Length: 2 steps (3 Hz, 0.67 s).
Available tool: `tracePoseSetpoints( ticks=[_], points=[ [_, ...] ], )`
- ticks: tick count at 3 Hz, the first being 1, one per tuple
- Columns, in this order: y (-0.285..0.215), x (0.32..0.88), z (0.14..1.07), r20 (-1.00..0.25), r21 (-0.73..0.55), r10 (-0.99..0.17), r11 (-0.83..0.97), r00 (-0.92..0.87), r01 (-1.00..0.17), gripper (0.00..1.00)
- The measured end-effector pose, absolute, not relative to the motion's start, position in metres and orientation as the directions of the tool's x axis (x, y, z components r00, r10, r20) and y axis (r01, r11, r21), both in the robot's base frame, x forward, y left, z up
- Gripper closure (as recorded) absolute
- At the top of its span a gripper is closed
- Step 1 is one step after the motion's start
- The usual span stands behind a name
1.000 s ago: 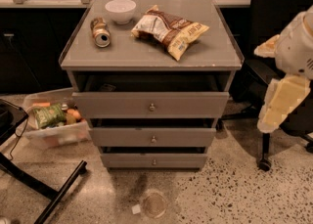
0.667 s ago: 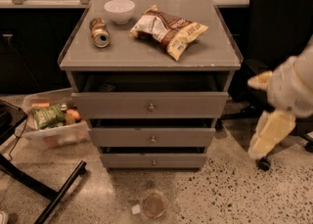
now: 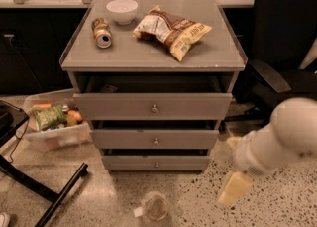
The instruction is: Open bottom drawer
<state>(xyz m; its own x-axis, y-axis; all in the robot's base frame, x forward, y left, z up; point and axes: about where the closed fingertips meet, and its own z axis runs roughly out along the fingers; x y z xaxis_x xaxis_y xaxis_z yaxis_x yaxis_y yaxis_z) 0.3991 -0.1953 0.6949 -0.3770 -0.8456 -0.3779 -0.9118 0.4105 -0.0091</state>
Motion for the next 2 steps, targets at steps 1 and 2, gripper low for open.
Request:
tracePoseSetpoints(
  ticks=[1, 2],
  points=[
    [-0.1947, 0.3864, 0.6638, -0.367, 0.005, -0.83, 0.449, -0.419, -0.894, 0.0],
    [-0.1946, 0.3864, 0.6637, -0.367, 0.005, -0.83, 0.449, -0.419, -0.894, 0.0]
  ],
)
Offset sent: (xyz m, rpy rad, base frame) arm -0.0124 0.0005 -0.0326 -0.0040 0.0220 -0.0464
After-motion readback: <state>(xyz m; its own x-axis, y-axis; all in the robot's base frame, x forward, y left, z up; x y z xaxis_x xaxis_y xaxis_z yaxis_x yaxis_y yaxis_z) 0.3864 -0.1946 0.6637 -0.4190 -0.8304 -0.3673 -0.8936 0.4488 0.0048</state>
